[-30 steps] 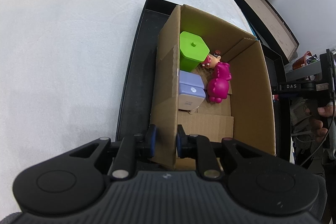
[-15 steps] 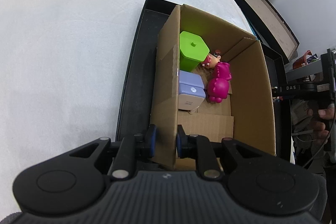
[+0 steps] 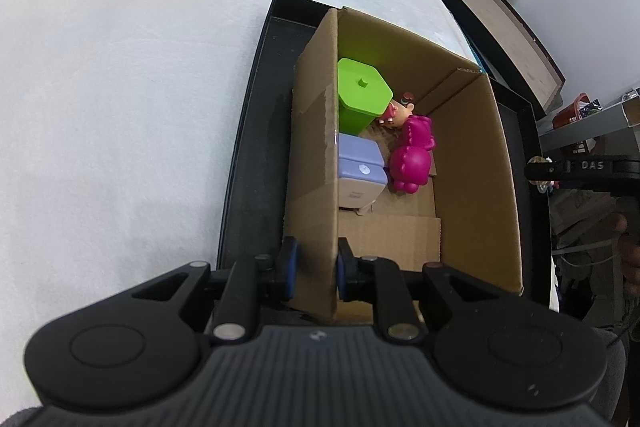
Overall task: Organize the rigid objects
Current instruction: 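Carry the red crab figure over the cardboard box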
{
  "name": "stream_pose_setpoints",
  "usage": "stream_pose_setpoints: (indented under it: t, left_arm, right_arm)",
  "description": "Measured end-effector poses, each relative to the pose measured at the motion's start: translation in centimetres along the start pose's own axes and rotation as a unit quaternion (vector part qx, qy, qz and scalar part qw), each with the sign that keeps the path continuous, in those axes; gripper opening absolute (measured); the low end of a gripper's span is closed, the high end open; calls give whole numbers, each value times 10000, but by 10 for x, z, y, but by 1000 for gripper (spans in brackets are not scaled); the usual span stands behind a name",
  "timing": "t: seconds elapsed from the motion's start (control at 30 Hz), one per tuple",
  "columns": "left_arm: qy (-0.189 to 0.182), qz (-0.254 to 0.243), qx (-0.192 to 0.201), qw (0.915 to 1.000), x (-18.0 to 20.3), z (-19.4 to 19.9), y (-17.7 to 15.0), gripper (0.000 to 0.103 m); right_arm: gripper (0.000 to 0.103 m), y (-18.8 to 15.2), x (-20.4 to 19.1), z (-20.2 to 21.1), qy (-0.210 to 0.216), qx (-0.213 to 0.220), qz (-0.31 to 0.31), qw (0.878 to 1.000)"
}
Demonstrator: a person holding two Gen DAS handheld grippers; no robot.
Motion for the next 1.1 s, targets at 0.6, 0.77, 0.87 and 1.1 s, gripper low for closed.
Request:
stream_pose_setpoints:
  t: [0.6, 0.77, 0.87, 1.1]
  left_arm:
    - [-80, -73, 38, 9999, 2, 5, -1, 19]
    - [-164, -37, 101, 9998, 2, 8, 0, 19]
    - [-193, -43, 124, 9997, 2, 9, -1, 18]
    - [-253, -64, 183, 9995, 2, 11, -1, 17]
  right_arm:
    - [59, -13, -60, 49, 375, 449, 160, 9982]
    - [59, -12, -77, 58, 400, 522, 299, 9974]
    - [59, -12, -86, 64, 403, 558, 395, 9968]
    - [59, -15, -109, 73, 494, 597, 591, 9952]
Point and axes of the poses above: each gripper's, at about its wrist camera, not at the fingertips, and z roughly against the way its jaws point, x to its right, y to its top, the point moved 6 cm from there along -z, roughly the way its jaws point, and after that the axes turned 12 degrees about -x, right-handed, at the moved point
